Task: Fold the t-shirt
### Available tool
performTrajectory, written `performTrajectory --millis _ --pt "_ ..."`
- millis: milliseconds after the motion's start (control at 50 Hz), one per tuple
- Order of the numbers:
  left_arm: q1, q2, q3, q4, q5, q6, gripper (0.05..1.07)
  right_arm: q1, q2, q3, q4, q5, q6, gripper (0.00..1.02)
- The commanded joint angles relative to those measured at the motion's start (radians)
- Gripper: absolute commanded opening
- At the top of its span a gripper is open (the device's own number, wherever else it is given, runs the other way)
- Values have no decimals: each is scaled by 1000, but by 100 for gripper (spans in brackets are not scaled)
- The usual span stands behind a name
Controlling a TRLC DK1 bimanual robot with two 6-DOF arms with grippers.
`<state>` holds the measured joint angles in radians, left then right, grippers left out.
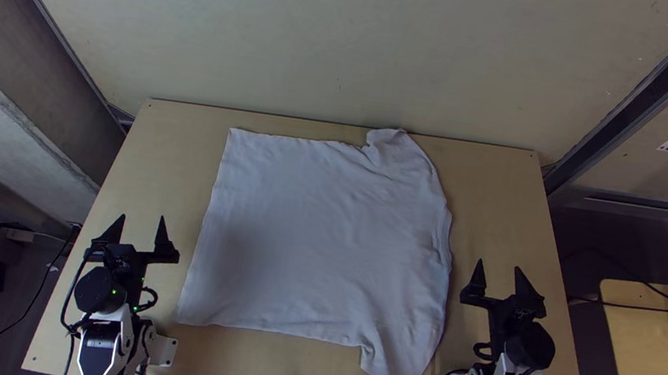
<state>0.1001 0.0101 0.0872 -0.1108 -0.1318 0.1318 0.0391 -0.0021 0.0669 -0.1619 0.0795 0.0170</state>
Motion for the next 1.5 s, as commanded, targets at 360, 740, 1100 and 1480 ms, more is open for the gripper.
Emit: performTrajectory --millis 360,740,1100,1480 --pt "-3 -12 -33 -41 3 9 103 7 -1 -9 1 8 -11 99" --pt "-3 -12 -33 -41 3 -37 103 15 -1 -9 1 8 -9 99" --pt "6 -13 -35 -30 -15 -37 103 25 -3 -9 1 8 9 99" --pt "3 -1 59 31 -20 -3 103 -27 2 83 18 40 -9 99"
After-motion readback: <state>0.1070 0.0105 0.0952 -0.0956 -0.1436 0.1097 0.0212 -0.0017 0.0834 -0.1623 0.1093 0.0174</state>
